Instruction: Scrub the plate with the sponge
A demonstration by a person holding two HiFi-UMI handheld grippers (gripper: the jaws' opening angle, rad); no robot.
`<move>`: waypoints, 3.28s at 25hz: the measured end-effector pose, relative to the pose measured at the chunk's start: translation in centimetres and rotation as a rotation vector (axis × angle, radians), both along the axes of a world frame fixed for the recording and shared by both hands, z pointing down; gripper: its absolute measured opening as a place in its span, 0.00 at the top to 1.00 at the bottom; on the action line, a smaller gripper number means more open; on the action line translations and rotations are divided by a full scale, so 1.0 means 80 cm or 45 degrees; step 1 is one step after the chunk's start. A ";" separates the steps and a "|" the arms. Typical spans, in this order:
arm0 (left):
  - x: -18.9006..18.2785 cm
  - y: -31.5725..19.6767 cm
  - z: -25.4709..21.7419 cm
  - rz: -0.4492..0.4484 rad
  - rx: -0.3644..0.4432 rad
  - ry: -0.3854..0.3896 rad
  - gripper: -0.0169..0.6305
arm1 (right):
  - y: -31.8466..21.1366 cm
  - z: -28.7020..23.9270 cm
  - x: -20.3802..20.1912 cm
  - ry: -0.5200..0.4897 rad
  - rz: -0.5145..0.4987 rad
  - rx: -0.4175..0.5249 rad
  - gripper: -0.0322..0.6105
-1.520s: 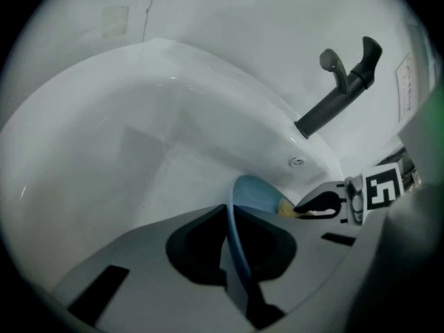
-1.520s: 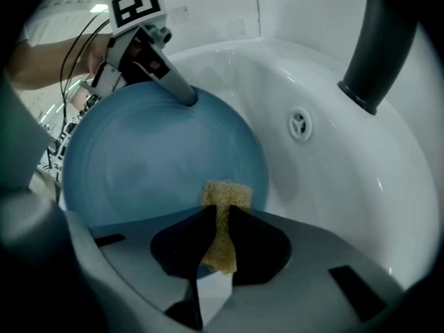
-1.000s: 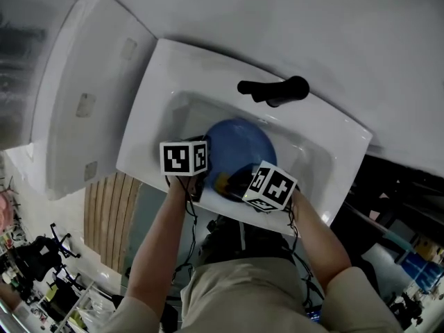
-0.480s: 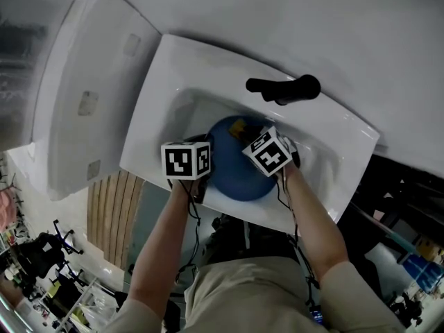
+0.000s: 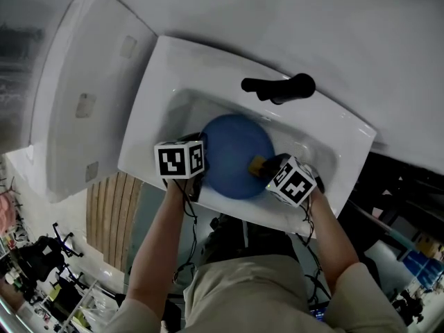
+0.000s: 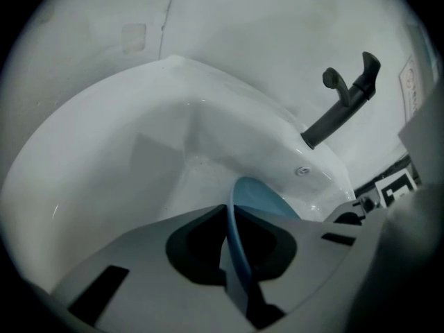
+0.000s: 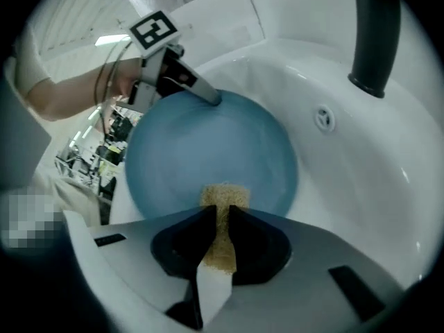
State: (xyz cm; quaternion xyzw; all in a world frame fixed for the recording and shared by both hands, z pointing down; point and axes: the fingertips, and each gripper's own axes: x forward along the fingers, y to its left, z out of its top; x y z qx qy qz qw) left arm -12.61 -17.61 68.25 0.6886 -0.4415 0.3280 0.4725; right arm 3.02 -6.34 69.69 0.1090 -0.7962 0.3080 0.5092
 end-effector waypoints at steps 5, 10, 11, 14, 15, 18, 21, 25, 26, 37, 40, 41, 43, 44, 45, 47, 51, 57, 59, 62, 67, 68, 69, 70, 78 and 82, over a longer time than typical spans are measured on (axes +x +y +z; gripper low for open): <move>0.004 0.001 -0.002 -0.021 -0.005 0.013 0.94 | 0.049 -0.065 -0.075 -0.325 -0.099 -0.165 0.85; -0.008 0.002 -0.006 -0.048 0.000 -0.026 0.94 | 0.016 -0.068 -0.150 -0.411 -0.140 -0.031 0.85; -0.007 0.002 -0.006 -0.051 -0.003 -0.017 0.94 | 0.002 -0.065 -0.156 -0.426 -0.113 -0.014 0.85; -0.007 0.003 -0.008 -0.043 -0.009 -0.003 0.94 | -0.043 -0.054 -0.169 -0.466 0.006 0.008 0.84; -0.007 0.003 -0.009 -0.042 -0.008 -0.001 0.94 | -0.059 -0.046 -0.170 -0.451 0.036 0.037 0.84; -0.008 0.002 -0.009 -0.046 0.003 0.003 0.93 | -0.102 -0.021 -0.159 -0.340 0.084 0.188 0.84; -0.011 0.000 -0.010 -0.037 0.014 -0.015 0.94 | -0.140 0.008 -0.132 -0.179 0.156 0.391 0.85; -0.018 -0.002 -0.013 -0.017 0.038 -0.052 0.94 | -0.139 0.039 -0.076 -0.029 0.214 0.412 0.85; -0.021 -0.003 -0.014 -0.019 0.041 -0.050 0.94 | -0.131 0.042 -0.064 0.000 0.194 0.390 0.85; -0.028 -0.006 -0.012 -0.049 0.043 -0.054 0.94 | 0.019 -0.032 -0.065 -0.183 -0.092 -0.007 0.85; -0.029 -0.006 -0.011 -0.058 0.032 -0.059 0.94 | 0.036 -0.059 -0.110 -0.352 -0.096 -0.091 0.85; -0.029 -0.006 -0.011 -0.062 0.028 -0.060 0.94 | 0.035 -0.063 -0.125 -0.403 -0.082 -0.105 0.85; -0.030 -0.005 -0.011 -0.070 0.024 -0.060 0.94 | 0.023 -0.067 -0.149 -0.477 -0.045 -0.111 0.84; -0.030 -0.005 -0.011 -0.075 0.023 -0.058 0.94 | 0.014 -0.067 -0.159 -0.508 -0.012 -0.109 0.84; -0.031 -0.005 -0.011 -0.081 0.022 -0.056 0.94 | 0.002 -0.067 -0.166 -0.534 0.029 -0.103 0.84; -0.031 -0.005 -0.012 -0.090 0.021 -0.055 0.94 | -0.021 -0.064 -0.177 -0.562 0.108 -0.067 0.84; -0.031 -0.006 -0.013 -0.096 0.021 -0.043 0.93 | -0.071 -0.046 -0.178 -0.525 0.255 0.092 0.84; -0.028 -0.002 -0.013 -0.082 0.008 -0.053 0.93 | -0.134 0.003 -0.133 -0.295 0.453 0.322 0.84; -0.028 -0.001 -0.014 -0.078 0.009 -0.077 0.93 | -0.140 0.016 -0.105 -0.169 0.461 0.339 0.84; -0.032 0.001 -0.016 -0.079 0.005 -0.121 0.93 | -0.142 0.028 -0.062 -0.055 0.486 0.373 0.84; -0.040 0.011 -0.027 -0.075 0.014 -0.167 0.90 | -0.128 -0.004 -0.017 -0.087 0.577 0.432 0.84; -0.043 0.014 -0.030 -0.075 0.017 -0.176 0.90 | -0.125 -0.015 -0.012 -0.107 0.594 0.444 0.84; -0.045 0.017 -0.035 -0.076 0.022 -0.181 0.90 | -0.121 -0.027 -0.007 -0.129 0.610 0.454 0.84; -0.047 0.021 -0.040 -0.079 0.030 -0.185 0.90 | -0.116 -0.041 -0.003 -0.151 0.624 0.462 0.84; -0.054 0.055 -0.129 -0.092 0.201 -0.194 0.94 | -0.098 -0.186 0.006 -0.354 0.678 0.605 0.84; -0.048 0.061 -0.211 -0.092 0.380 -0.175 0.96 | -0.088 -0.268 0.000 -0.452 0.654 0.702 0.84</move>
